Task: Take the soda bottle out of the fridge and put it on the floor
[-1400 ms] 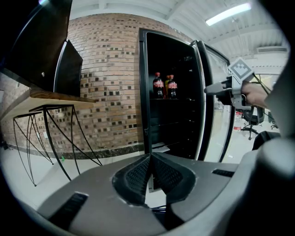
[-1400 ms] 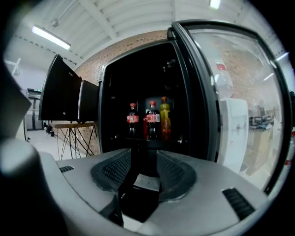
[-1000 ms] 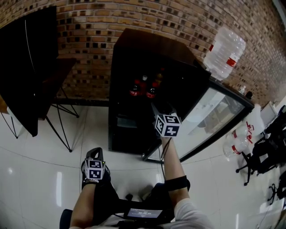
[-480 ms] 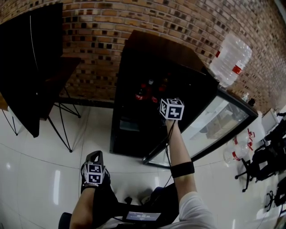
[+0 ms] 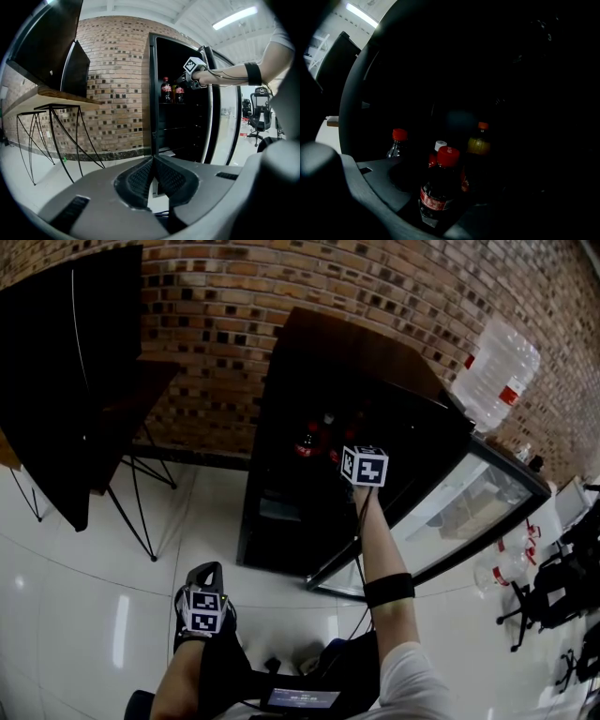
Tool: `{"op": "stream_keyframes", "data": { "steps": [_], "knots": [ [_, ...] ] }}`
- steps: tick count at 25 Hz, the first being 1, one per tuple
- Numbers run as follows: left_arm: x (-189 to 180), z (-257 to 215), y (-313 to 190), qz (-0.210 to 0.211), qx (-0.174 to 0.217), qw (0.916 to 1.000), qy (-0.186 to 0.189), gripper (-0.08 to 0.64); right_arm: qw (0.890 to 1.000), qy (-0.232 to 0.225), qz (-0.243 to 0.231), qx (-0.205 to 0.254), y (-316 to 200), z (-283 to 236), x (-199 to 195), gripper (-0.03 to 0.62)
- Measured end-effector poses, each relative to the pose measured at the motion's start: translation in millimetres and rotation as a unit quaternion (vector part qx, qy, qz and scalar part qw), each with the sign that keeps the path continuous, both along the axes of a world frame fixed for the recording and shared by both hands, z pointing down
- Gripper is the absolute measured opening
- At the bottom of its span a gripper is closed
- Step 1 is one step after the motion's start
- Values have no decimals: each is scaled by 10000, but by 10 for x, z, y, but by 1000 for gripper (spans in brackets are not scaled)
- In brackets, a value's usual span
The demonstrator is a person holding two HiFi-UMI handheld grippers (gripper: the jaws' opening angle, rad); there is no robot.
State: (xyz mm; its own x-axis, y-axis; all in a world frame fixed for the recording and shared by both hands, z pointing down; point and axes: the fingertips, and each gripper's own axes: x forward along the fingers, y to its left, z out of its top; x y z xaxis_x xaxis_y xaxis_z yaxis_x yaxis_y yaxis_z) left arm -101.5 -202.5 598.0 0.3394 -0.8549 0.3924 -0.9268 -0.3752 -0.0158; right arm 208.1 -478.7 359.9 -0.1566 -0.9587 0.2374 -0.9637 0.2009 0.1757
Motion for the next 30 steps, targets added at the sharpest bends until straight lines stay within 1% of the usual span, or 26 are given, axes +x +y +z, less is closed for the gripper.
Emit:
{"op": "stream_keyframes", "data": {
  "steps": [3, 8, 13, 15, 17, 19, 26, 30],
  "knots": [
    [-1, -3, -12, 8, 4, 10000, 3, 2, 10000, 26, 25, 2, -33, 2, 7, 230],
    [10, -2, -19, 11, 3, 10000, 9, 2, 10000, 36, -58, 2, -68, 6, -40, 204],
    [9, -11, -2, 19, -10, 10000, -8, 2, 9997, -203, -121, -40, -11, -50, -52, 177],
    [9, -10, -2, 26, -8, 10000, -10, 2, 9998, -115, -176, -19, 32, -51, -90, 173],
    [7, -5, -5, 32, -8, 10000, -1, 1, 9997, 55, -215, 72, 101, -82, -136, 172],
    [0, 3, -2, 33, -15, 10000, 5, 0, 9995, 109, -248, 134, 193, -103, -167, 172],
    [-11, 4, -11, 26, -14, 10000, -19, 2, 9985, 22, -445, 303, 589, -196, -216, 172],
    [-3, -10, -11, 18, -17, 10000, -36, 2, 9974, -127, -623, 327, 877, -221, -265, 172]
  ]
}}
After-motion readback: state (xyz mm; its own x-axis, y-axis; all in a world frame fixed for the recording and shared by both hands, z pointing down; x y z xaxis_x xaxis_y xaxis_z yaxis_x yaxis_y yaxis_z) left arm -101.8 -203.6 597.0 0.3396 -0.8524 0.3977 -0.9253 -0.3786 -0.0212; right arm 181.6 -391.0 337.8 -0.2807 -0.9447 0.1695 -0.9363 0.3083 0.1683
